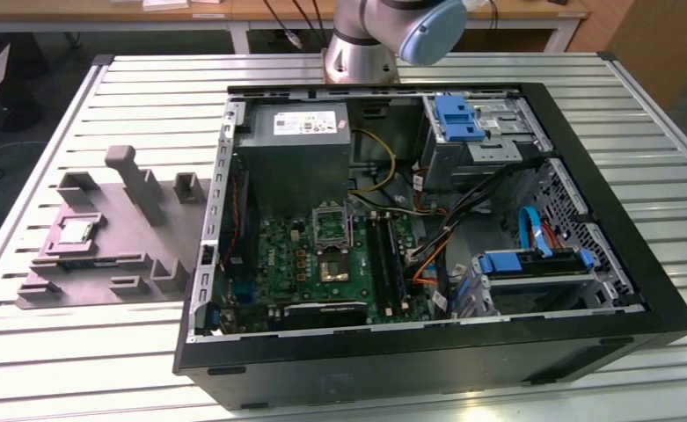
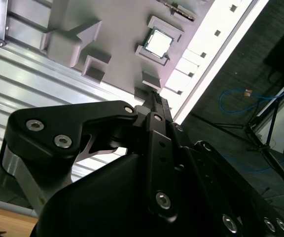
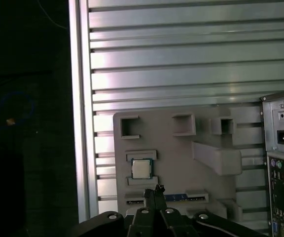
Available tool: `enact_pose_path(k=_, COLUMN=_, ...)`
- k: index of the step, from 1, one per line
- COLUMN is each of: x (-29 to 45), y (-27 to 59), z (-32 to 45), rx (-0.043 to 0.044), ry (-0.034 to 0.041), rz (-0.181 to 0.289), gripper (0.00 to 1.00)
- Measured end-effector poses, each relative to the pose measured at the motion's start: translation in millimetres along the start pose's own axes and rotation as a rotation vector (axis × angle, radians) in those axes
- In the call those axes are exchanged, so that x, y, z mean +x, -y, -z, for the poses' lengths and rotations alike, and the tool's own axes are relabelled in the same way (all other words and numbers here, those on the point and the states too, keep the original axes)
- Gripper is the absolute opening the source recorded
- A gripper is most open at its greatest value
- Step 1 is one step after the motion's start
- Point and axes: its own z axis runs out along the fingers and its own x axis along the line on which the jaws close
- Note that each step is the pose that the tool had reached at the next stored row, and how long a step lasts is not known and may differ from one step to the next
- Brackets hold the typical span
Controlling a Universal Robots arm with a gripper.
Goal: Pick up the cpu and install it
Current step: 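Reach for the cpu, then pick up the cpu and move it towards the insertion slot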
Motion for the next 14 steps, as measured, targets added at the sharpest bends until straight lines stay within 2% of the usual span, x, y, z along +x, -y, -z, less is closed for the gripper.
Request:
enact_pose_path(k=4, x=5.0, y=0.4, z=-0.3, rx=0.0, ry=-0.0003, rz=0.0, gripper=0.11)
enact_pose_path(k=14, x=7.1, y=0.6, z=-0.4, rx=0.0, ry=-0.0004, rz=0.0, gripper=0.11)
